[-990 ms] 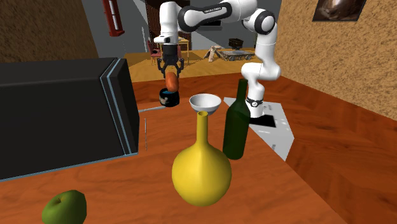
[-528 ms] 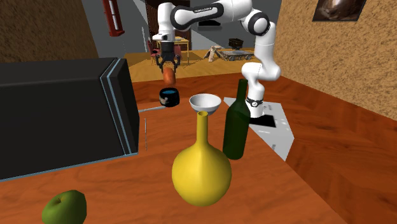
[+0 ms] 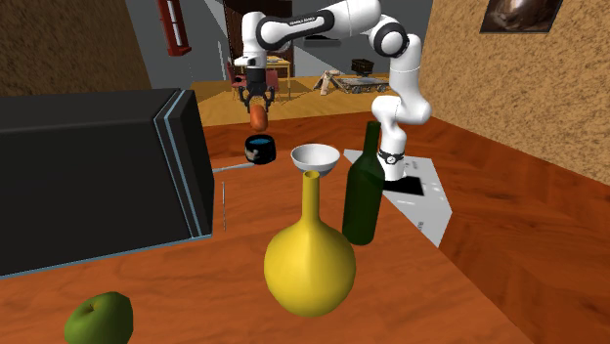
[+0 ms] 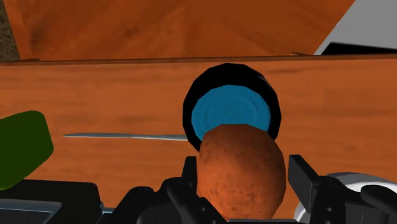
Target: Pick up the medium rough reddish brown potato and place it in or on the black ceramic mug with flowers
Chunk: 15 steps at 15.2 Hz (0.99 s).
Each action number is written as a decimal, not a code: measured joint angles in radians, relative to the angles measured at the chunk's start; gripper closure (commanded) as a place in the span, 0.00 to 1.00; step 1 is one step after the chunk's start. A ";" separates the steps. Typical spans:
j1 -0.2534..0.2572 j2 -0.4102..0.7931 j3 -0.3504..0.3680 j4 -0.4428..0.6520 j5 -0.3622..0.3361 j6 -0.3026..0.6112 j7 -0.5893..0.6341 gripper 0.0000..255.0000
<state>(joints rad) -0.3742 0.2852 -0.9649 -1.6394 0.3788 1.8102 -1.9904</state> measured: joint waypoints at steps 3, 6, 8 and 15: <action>-0.005 0.014 0.006 -0.026 0.014 0.032 -0.013 1.00; -0.004 0.020 0.009 -0.061 0.023 0.069 -0.026 1.00; 0.002 0.020 0.012 -0.089 0.026 0.097 -0.029 1.00; -0.003 0.038 0.021 -0.129 0.048 0.145 -0.048 1.00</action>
<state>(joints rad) -0.3771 0.3233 -0.9434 -1.7680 0.4265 1.9556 -2.0387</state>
